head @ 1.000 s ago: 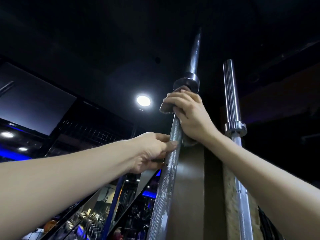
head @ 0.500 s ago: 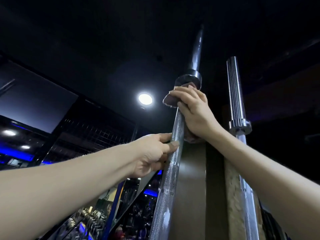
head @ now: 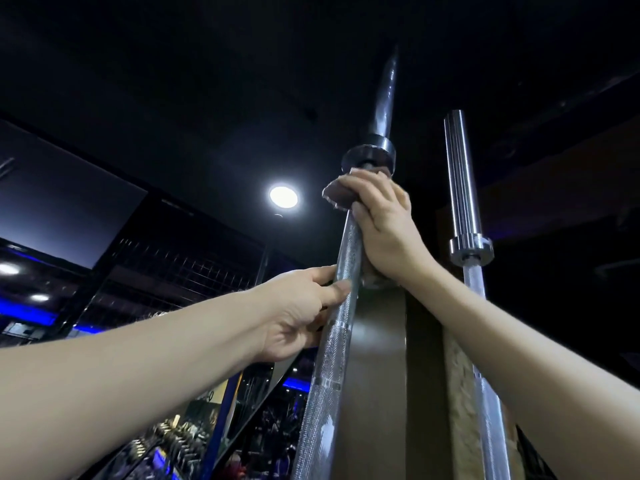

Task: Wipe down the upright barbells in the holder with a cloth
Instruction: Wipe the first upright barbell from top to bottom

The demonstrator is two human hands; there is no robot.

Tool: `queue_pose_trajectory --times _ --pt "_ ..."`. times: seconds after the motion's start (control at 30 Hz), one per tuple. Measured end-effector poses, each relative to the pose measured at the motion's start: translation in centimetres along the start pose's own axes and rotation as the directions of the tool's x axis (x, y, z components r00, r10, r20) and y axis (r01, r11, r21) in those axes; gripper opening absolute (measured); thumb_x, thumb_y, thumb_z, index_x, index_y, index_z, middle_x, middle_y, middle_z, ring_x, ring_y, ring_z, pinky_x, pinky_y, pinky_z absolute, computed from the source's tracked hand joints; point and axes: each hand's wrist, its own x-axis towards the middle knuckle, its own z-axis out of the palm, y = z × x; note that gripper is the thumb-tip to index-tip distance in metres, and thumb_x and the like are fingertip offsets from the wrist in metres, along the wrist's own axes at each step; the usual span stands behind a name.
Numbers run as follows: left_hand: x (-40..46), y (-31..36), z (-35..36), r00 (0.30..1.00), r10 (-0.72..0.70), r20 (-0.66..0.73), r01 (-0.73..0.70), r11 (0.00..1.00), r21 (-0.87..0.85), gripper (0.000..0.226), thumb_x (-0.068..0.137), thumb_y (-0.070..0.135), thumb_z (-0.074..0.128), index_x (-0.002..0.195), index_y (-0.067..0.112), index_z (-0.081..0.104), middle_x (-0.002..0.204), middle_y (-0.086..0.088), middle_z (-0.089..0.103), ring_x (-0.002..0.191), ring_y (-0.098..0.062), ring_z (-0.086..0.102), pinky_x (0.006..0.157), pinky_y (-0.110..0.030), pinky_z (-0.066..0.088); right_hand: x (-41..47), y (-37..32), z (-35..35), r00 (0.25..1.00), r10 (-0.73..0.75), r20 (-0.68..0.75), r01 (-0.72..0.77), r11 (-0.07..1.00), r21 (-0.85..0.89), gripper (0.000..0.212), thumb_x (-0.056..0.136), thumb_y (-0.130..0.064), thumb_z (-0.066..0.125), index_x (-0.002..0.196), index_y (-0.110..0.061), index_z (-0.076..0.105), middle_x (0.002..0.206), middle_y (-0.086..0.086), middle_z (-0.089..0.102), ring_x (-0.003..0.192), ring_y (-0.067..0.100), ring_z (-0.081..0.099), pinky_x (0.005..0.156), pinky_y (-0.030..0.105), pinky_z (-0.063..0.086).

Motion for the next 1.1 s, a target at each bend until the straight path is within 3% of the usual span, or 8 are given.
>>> queue_pose_trajectory --times 0.1,0.2,0.33,0.4,0.6,0.73,0.9,1.1 --pt "-0.1 0.0 0.2 1.000 -0.004 -0.003 0.004 1.000 -0.019 0.019 0.097 0.013 0.049 0.104 0.021 0.065 0.074 0.000 0.060 0.061 -0.011 0.050 0.057 -0.024 0.049 -1.6 -0.5 -0.3 0.997 -0.065 0.034 0.065 0.998 -0.015 0.038 0.093 -0.017 0.042 0.126 -0.020 0.060 0.137 -0.003 0.050 0.132 0.017 0.029 0.107 0.005 0.003" --pt "-0.3 0.1 0.6 1.000 -0.027 -0.015 0.026 0.998 -0.051 0.018 0.097 0.010 0.049 0.095 0.019 0.064 0.074 -0.001 0.059 0.057 -0.010 0.049 0.055 -0.023 0.048 0.9 0.9 -0.5 0.997 -0.065 0.045 0.068 0.996 -0.058 0.038 0.093 -0.016 0.041 0.127 -0.018 0.058 0.135 -0.001 0.052 0.133 0.021 0.033 0.108 0.011 0.006" --pt "-0.6 0.3 0.7 0.999 -0.036 -0.022 0.034 0.997 -0.071 0.020 0.096 0.008 0.048 0.091 0.019 0.064 0.076 -0.003 0.058 0.054 -0.010 0.050 0.052 -0.021 0.048 3.8 1.8 0.0 0.994 0.101 0.027 -0.101 0.995 -0.012 0.038 0.097 -0.010 0.044 0.133 -0.020 0.053 0.141 -0.005 0.046 0.137 0.023 0.027 0.101 0.003 0.003" --pt "-0.7 0.4 0.6 0.999 -0.037 -0.025 0.035 0.995 -0.091 0.018 0.096 0.009 0.049 0.093 0.019 0.063 0.077 -0.003 0.057 0.058 -0.011 0.049 0.051 -0.020 0.048 3.0 1.0 0.0 0.993 0.116 0.024 -0.116 0.993 0.003 0.040 0.098 -0.010 0.043 0.136 -0.022 0.050 0.145 -0.004 0.041 0.139 0.022 0.024 0.102 0.007 0.004" --pt "-1.3 0.8 0.6 1.000 -0.013 -0.010 0.012 0.994 -0.113 0.021 0.098 0.009 0.045 0.095 0.017 0.064 0.058 0.001 0.064 0.041 -0.007 0.057 0.044 -0.016 0.049 -1.8 -1.2 -0.4 0.998 -0.039 0.047 0.039 0.999 0.001 0.040 0.095 -0.021 0.040 0.133 -0.025 0.053 0.144 -0.009 0.041 0.135 0.017 0.022 0.103 0.000 -0.001" --pt "-1.2 0.7 0.7 0.998 -0.026 -0.051 0.023 0.997 -0.075 0.021 0.097 0.010 0.048 0.089 0.019 0.065 0.070 0.000 0.060 0.046 -0.006 0.053 0.049 -0.017 0.047 3.0 0.8 -0.4 0.998 -0.007 0.070 0.012 0.997 -0.076 0.039 0.096 -0.015 0.042 0.133 -0.019 0.054 0.141 -0.001 0.047 0.138 0.025 0.027 0.107 0.011 0.003" --pt "-1.1 0.3 0.9 0.998 -0.008 -0.063 0.003 0.996 -0.086 0.020 0.097 0.010 0.048 0.092 0.019 0.065 0.073 -0.001 0.057 0.057 -0.010 0.049 0.057 -0.022 0.045 3.3 0.7 0.2 0.996 0.084 0.002 -0.084 0.996 0.009 0.036 0.097 -0.009 0.044 0.128 -0.022 0.057 0.139 -0.006 0.046 0.137 0.022 0.026 0.095 -0.005 -0.003" --pt "-0.6 -0.2 1.1 1.000 -0.002 -0.024 -0.002 0.988 -0.157 0.023 0.098 0.008 0.045 0.104 0.014 0.066 0.080 -0.010 0.065 0.068 -0.019 0.059 0.071 -0.031 0.049 -2.8 -1.5 -0.3 0.994 -0.102 0.044 0.101 0.995 0.029 0.036 0.092 -0.017 0.042 0.120 -0.021 0.064 0.127 -0.012 0.052 0.130 0.008 0.023 0.105 0.003 0.001"
